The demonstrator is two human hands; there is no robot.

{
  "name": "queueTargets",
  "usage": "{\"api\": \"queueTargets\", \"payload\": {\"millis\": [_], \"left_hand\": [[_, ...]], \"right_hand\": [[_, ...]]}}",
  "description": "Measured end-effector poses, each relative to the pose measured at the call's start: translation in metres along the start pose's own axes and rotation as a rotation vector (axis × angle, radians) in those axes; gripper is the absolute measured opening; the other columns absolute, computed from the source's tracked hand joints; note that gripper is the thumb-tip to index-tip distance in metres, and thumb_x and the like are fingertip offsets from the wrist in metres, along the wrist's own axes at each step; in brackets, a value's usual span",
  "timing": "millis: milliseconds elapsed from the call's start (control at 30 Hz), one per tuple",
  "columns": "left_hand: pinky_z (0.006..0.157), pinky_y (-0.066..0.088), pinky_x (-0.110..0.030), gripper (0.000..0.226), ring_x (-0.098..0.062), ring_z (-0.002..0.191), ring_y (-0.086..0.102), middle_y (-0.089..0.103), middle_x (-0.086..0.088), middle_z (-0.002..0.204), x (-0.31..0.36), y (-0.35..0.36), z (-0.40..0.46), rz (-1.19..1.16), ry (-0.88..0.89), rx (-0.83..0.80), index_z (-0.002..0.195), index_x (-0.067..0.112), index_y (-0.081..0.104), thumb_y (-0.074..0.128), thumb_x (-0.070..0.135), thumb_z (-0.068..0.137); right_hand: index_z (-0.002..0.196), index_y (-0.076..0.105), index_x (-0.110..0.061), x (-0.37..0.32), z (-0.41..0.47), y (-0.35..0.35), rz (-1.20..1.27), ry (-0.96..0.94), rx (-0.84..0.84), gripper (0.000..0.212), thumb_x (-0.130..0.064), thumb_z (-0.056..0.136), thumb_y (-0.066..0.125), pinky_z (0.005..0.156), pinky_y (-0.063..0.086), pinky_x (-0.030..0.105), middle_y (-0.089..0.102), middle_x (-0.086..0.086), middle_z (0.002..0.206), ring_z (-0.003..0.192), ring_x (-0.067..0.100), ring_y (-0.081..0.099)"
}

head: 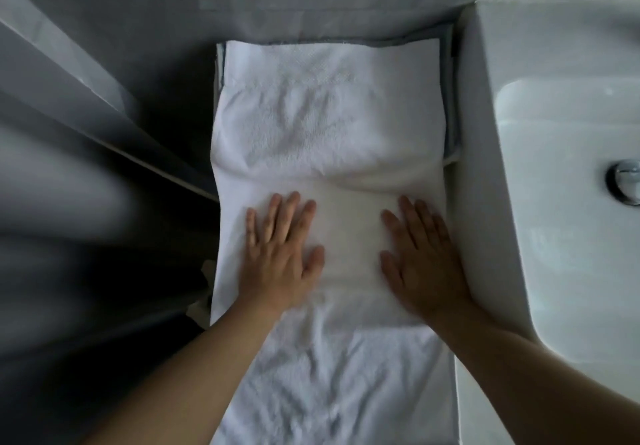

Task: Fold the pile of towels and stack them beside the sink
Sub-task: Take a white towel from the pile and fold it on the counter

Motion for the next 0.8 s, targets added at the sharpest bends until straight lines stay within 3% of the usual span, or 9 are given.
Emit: {"api": "queueTargets", "payload": {"millis": [100, 233, 333, 433, 533, 633, 800], "left_hand": [[0.12, 0.011, -0.059, 0.071, -0.029, 0.15, 0.022, 0.029, -0.005, 0.161, 0.0, 0.0, 0.0, 0.012, -0.005, 0.032, 0.153, 0.022, 0.036, 0.041, 0.051, 0.089], [0.12, 0.015, -0.057, 0.064, -0.029, 0.146, 0.031, 0.038, -0.005, 0.156, 0.002, -0.007, -0.002, -0.017, -0.014, 0.047, 0.148, 0.023, 0.044, 0.044, 0.047, 0.089], [0.119, 0.019, -0.055, 0.058, -0.029, 0.14, 0.036, 0.043, -0.005, 0.151, 0.003, -0.011, -0.001, -0.033, -0.02, 0.054, 0.145, 0.026, 0.047, 0.044, 0.042, 0.089], [0.117, 0.021, -0.055, 0.055, -0.028, 0.139, 0.037, 0.044, -0.004, 0.149, 0.002, -0.011, -0.001, -0.022, -0.011, 0.055, 0.144, 0.029, 0.048, 0.042, 0.041, 0.09], [0.115, 0.025, -0.053, 0.051, -0.028, 0.134, 0.041, 0.048, -0.004, 0.144, 0.0, -0.011, 0.001, -0.025, 0.02, 0.091, 0.141, 0.03, 0.051, 0.04, 0.038, 0.092], [0.115, 0.024, -0.053, 0.053, -0.027, 0.134, 0.042, 0.048, -0.003, 0.144, -0.001, -0.011, 0.002, -0.031, 0.01, 0.093, 0.142, 0.028, 0.051, 0.04, 0.037, 0.091], [0.118, 0.008, -0.063, 0.065, -0.028, 0.149, 0.022, 0.03, -0.002, 0.159, 0.0, -0.011, 0.005, -0.023, -0.095, 0.014, 0.15, 0.028, 0.039, 0.036, 0.047, 0.087]], "right_hand": [[0.144, 0.046, -0.014, -0.001, -0.001, -0.002, -0.003, 0.003, 0.025, 0.061, -0.041, 0.089, 0.038, 0.116, 0.024, 0.051, 0.031, 0.016, 0.155, 0.143, 0.036, 0.028], [0.132, 0.054, -0.01, -0.011, 0.01, -0.009, -0.104, 0.057, 0.009, 0.058, -0.039, 0.085, 0.037, 0.113, 0.027, 0.049, 0.049, 0.018, 0.139, 0.13, 0.037, 0.043], [0.127, 0.054, -0.004, -0.023, 0.031, -0.018, -0.096, 0.066, 0.157, 0.053, -0.033, 0.084, 0.045, 0.111, 0.029, 0.048, 0.055, 0.019, 0.121, 0.115, 0.037, 0.049], [0.14, 0.047, -0.007, -0.022, 0.038, -0.012, -0.087, -0.056, 0.14, 0.058, -0.036, 0.09, 0.043, 0.116, 0.021, 0.049, 0.047, 0.018, 0.141, 0.131, 0.036, 0.042], [0.149, 0.035, -0.016, -0.009, 0.038, -0.001, -0.041, 0.029, 0.029, 0.062, -0.041, 0.092, 0.032, 0.12, 0.011, 0.047, 0.029, 0.008, 0.157, 0.145, 0.028, 0.023], [0.151, 0.031, -0.017, -0.007, 0.039, 0.002, -0.027, 0.077, 0.041, 0.067, -0.043, 0.09, 0.027, 0.12, 0.009, 0.046, 0.024, 0.006, 0.159, 0.147, 0.025, 0.017], [0.146, 0.04, -0.017, -0.007, 0.037, 0.0, -0.038, 0.107, 0.105, 0.062, -0.042, 0.09, 0.034, 0.119, 0.012, 0.048, 0.025, 0.01, 0.158, 0.147, 0.031, 0.018]]}}
Point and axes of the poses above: each hand's wrist, its own z-axis towards the middle knuckle, its own y-axis out of the palm, x = y × z, the point moved 2 cm from there along z, towards the middle knuckle
